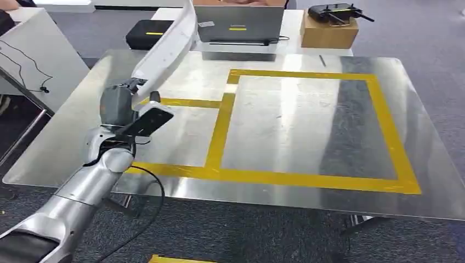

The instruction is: Take the parts from the cabinet and place them on the table.

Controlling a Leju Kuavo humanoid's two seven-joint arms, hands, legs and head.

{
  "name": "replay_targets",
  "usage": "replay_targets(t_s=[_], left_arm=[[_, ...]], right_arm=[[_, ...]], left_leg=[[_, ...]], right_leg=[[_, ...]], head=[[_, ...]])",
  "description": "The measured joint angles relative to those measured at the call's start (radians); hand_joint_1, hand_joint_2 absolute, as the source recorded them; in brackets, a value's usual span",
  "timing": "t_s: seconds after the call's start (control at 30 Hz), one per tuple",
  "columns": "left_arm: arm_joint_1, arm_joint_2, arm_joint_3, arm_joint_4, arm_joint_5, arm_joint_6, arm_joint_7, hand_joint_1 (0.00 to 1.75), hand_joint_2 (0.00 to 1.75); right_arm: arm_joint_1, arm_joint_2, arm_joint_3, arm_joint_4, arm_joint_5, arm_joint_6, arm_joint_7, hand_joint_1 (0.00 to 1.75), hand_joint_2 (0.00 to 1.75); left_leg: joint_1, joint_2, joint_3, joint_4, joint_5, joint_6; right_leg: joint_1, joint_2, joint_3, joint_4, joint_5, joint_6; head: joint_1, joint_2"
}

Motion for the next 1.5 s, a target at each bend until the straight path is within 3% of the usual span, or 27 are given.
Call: replay_targets(t_s=[0.27, 0.33, 0.47, 0.6, 0.73, 1.5], left_arm=[[-0.101, -0.048, -0.079, 0.151, -0.044, -0.060, 0.052, 1.75, 1.75], [-0.129, -0.056, -0.100, 0.214, -0.075, -0.077, 0.091, 1.75, 1.75], [-0.169, -0.058, -0.141, 0.327, -0.159, -0.113, 0.223, 1.75, 1.75], [-0.181, -0.055, -0.154, 0.384, -0.175, -0.114, 0.233, 1.75, 1.75], [-0.192, -0.047, -0.168, 0.432, -0.211, -0.111, 0.302, 1.75, 1.75], [-0.159, 0.058, -0.144, 0.490, -0.305, -0.093, 0.381, 1.75, 1.75]], right_arm=[[-0.014, 0.000, 0.000, 0.000, 0.031, 0.015, 0.019, 0.00, 0.00], [-0.015, 0.000, 0.000, 0.000, 0.035, 0.018, 0.021, 0.00, 0.00], [-0.018, 0.000, 0.000, 0.000, 0.044, 0.019, 0.021, 0.00, 0.00], [-0.018, 0.000, -0.001, 0.000, 0.046, 0.019, 0.021, 0.00, 0.00], [-0.018, 0.000, -0.004, 0.000, 0.046, 0.018, 0.022, 0.00, 0.00], [-0.003, 0.000, -0.041, 0.000, 0.047, 0.014, 0.015, 0.00, 0.00]], left_leg=[[-0.004, 0.000, -0.001, 0.002, 0.000, -0.001], [-0.005, 0.000, -0.001, 0.002, 0.000, -0.001], [-0.006, 0.000, -0.001, 0.002, 0.000, 0.000], [-0.006, 0.000, -0.001, 0.003, 0.000, 0.000], [-0.006, 0.000, -0.001, 0.003, 0.000, 0.000], [-0.006, 0.000, -0.001, 0.003, 0.000, 0.000]], right_leg=[[-0.004, 0.000, 0.001, -0.001, 0.002, 0.003], [-0.006, -0.001, 0.002, -0.002, 0.003, 0.004], [-0.007, 0.000, 0.002, -0.002, 0.003, 0.004], [-0.007, -0.001, 0.001, -0.002, 0.003, 0.005], [-0.007, 0.000, 0.001, -0.002, 0.003, 0.004], [-0.007, 0.000, 0.002, -0.002, 0.003, 0.004]], head=[[0.000, 0.000], [0.000, 0.000], [0.000, 0.000], [0.000, 0.000], [0.000, 0.000], [0.000, 0.000]])
